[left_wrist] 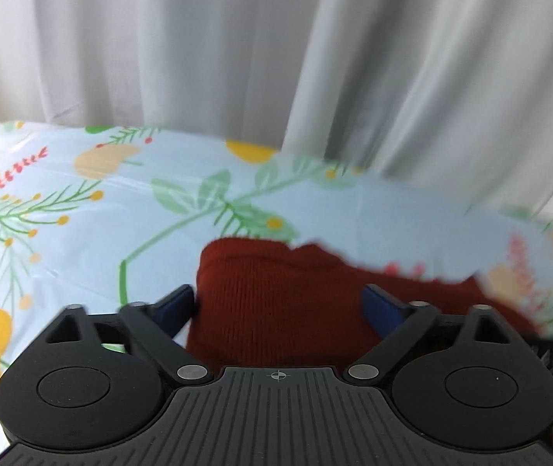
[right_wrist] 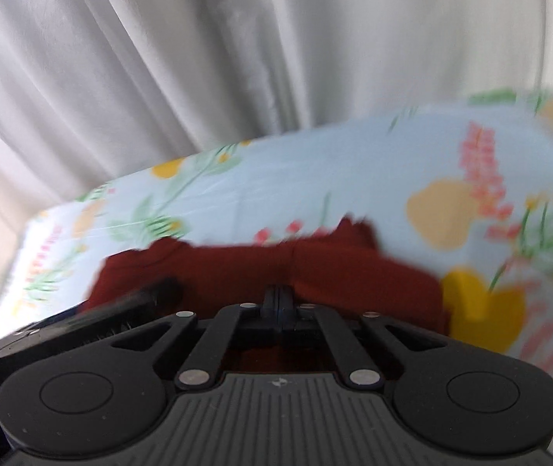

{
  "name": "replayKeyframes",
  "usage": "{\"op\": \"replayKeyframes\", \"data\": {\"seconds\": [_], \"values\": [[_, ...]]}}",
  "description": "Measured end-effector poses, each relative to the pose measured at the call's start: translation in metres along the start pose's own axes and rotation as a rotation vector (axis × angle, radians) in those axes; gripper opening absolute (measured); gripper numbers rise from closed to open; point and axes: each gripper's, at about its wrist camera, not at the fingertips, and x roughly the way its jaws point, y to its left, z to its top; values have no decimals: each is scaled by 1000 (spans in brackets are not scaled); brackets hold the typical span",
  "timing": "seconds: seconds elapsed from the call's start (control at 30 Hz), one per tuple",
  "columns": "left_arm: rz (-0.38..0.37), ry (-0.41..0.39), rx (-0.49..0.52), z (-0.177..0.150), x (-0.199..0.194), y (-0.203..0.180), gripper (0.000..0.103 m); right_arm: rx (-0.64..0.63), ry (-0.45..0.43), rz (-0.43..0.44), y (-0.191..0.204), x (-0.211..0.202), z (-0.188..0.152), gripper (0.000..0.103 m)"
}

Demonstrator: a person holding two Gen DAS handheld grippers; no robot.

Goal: Fold small clothes

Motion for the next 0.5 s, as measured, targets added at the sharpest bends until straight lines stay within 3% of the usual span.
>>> {"op": "replayKeyframes", "data": {"seconds": [0.1, 0.3, 0.37, 0.43, 0.5], "values": [[-17, 61, -41, 1, 13, 4, 100, -108, -89, -29, 5, 2, -9, 0], [-32, 88, -77, -7, 2, 19, 101, -108, -72, -26, 10, -25, -18, 0], [-40, 81, -94, -14, -12, 27, 101, -117, -101, -25, 10, -55, -35, 9], [-73, 78, -106, -24, -33, 36, 101, -93, -94, 9, 0, -88, -56, 26], [-107, 82, -97, -40, -61, 44, 101, -48, -64, 28, -12, -114, -79, 31]]}}
